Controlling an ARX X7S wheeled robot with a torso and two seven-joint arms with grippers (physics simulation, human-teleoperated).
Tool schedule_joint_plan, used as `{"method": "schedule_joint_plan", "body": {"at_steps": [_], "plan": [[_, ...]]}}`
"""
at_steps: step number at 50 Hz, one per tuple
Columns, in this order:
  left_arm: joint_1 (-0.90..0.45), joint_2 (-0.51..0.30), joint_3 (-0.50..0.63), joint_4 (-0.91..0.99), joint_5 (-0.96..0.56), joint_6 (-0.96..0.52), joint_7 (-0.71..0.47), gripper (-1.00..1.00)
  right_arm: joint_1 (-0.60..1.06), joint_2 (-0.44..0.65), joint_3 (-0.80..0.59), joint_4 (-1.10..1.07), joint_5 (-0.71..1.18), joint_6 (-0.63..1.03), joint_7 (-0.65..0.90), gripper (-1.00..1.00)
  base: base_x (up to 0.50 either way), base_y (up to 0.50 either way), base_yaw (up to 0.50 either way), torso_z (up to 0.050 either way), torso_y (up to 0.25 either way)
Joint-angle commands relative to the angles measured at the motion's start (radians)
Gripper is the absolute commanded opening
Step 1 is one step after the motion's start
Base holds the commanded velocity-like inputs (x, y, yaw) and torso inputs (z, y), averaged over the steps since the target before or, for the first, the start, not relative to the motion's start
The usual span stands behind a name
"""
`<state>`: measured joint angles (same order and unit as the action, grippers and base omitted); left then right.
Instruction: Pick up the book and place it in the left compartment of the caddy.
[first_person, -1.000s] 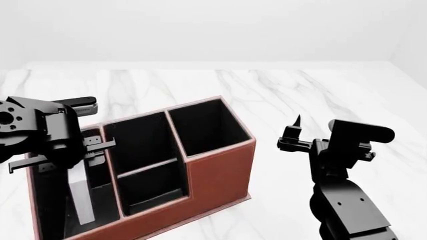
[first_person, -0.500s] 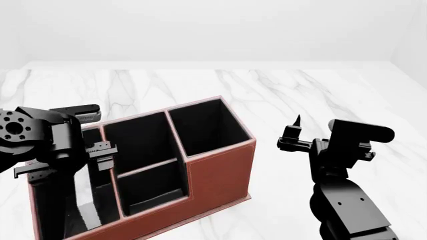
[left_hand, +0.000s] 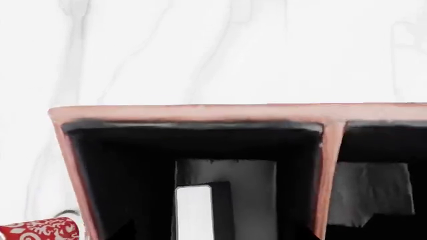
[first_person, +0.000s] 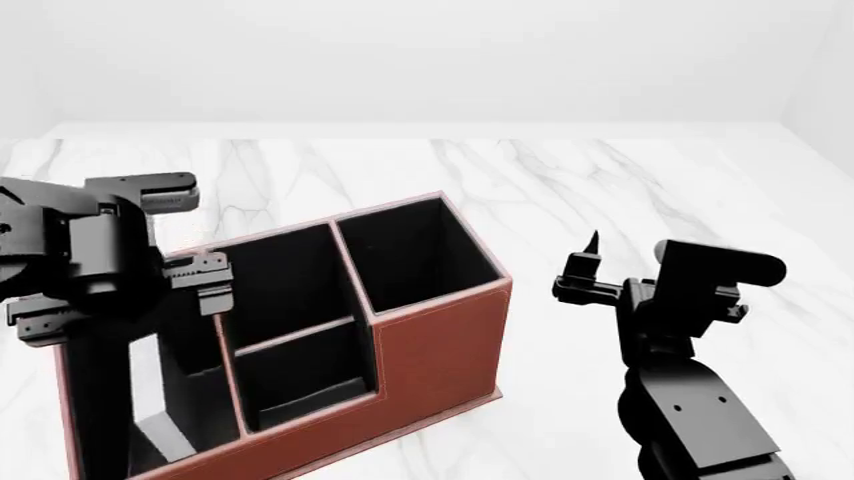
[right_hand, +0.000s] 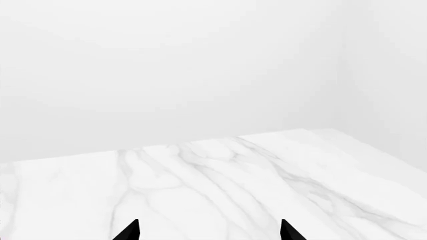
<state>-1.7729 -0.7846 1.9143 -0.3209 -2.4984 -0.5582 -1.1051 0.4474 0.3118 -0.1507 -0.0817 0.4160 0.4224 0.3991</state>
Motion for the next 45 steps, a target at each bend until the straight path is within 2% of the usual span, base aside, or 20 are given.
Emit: {"method": "schedule_joint_plan", "body": {"at_steps": [1,7,13,17,18,19,20,21,22,24,25,27,30,31,32,33,34,35,37,45], "plan": [[-0.206,-0.099,-0.087,0.260,-0.068,0.001,-0.164,1.00,0.000,0.003,-0.005,-0.015,0.006,0.008,0.003,1.00,0.00,0.00,0.00,0.000,0.000],[-0.306,-0.153,-0.145,0.399,-0.142,0.041,-0.263,1.00,0.001,0.003,-0.010,-0.029,0.011,0.016,0.005,1.00,0.00,0.00,0.00,0.000,0.000],[-0.294,-0.191,-0.174,0.514,-0.083,0.121,-0.248,1.00,-0.003,0.006,-0.025,-0.073,0.013,0.036,0.010,1.00,0.00,0.00,0.00,0.000,0.000],[-0.196,-0.235,-0.219,0.735,0.198,0.372,-0.185,1.00,-0.015,0.013,-0.066,-0.135,0.002,0.046,0.001,1.00,0.00,0.00,0.00,0.000,0.000],[-0.153,-0.237,-0.209,0.791,0.216,0.420,-0.205,1.00,-0.023,0.012,-0.073,-0.161,0.003,0.045,0.002,1.00,0.00,0.00,0.00,0.000,0.000],[-0.091,-0.233,-0.190,0.874,0.366,0.507,-0.259,1.00,-0.042,0.013,-0.087,-0.196,-0.009,0.016,-0.004,1.00,0.00,0.00,0.00,0.000,0.000],[-0.088,-0.233,-0.189,0.877,0.449,0.510,-0.261,1.00,-0.042,0.013,-0.088,-0.197,-0.009,0.016,-0.004,1.00,0.00,0.00,0.00,0.000,0.000],[-0.014,-0.207,-0.150,0.936,0.599,0.558,-0.411,1.00,-0.067,0.004,-0.085,-0.250,-0.027,-0.031,0.014,1.00,0.00,0.00,0.00,0.000,0.000],[-0.009,-0.206,-0.148,0.938,0.749,0.562,-0.416,1.00,-0.068,0.004,-0.085,-0.251,-0.027,-0.031,0.014,1.00,0.00,0.00,0.00,0.000,0.000],[-0.009,-0.206,-0.148,0.938,0.763,0.562,-0.416,1.00,-0.068,0.004,-0.086,-0.251,-0.026,-0.032,0.015,1.00,0.00,0.00,0.00,0.000,0.000],[0.141,-0.133,-0.298,0.905,0.913,0.461,-0.466,1.00,-0.114,0.015,-0.158,-0.359,-0.149,-0.159,0.019,1.00,0.00,0.00,0.00,0.000,0.000],[0.441,0.167,-0.598,1.100,1.213,0.161,-0.166,1.00,-0.127,0.010,-0.183,-0.384,-0.203,-0.194,0.039,1.00,0.00,0.00,0.00,0.000,0.000],[0.891,0.617,-1.048,1.045,1.663,-0.242,0.284,1.00,-0.130,0.003,-0.208,-0.392,-0.249,-0.248,0.045,1.00,0.00,0.00,0.00,0.000,0.000],[1.041,0.717,-1.198,0.988,1.813,-0.092,0.434,1.00,-0.131,-0.004,-0.228,-0.393,-0.281,-0.293,0.048,1.00,0.00,0.00,0.00,0.000,0.000],[1.191,0.684,-1.348,0.936,1.963,0.058,0.584,1.00,-0.133,-0.013,-0.233,-0.389,-0.301,-0.341,0.057,1.00,0.00,0.00,0.00,0.000,0.000],[1.341,0.674,-1.498,0.910,2.113,0.152,0.667,1.00,-0.134,-0.015,-0.234,-0.387,-0.304,-0.359,0.057,1.00,0.00,0.00,0.00,0.000,0.000],[1.480,0.673,-1.648,0.909,2.263,0.154,0.665,1.00,-0.134,-0.015,-0.234,-0.386,-0.304,-0.359,0.057,1.00,0.00,0.00,0.00,0.000,0.000],[1.485,0.643,-1.684,0.859,2.413,0.267,0.673,1.00,-0.132,-0.018,-0.236,-0.382,-0.310,-0.389,0.058,1.00,0.00,0.00,0.00,0.000,0.000],[1.488,0.635,-1.679,0.841,2.713,0.294,0.659,1.00,-0.130,-0.020,-0.237,-0.373,-0.316,-0.408,0.058,1.00,0.00,0.00,0.00,0.000,0.000],[1.482,0.623,-1.679,0.805,2.706,0.347,0.642,1.00,-0.131,-0.016,-0.233,-0.399,-0.355,-0.436,0.081,1.00,0.00,0.00,0.00,0.000,0.000]]}}
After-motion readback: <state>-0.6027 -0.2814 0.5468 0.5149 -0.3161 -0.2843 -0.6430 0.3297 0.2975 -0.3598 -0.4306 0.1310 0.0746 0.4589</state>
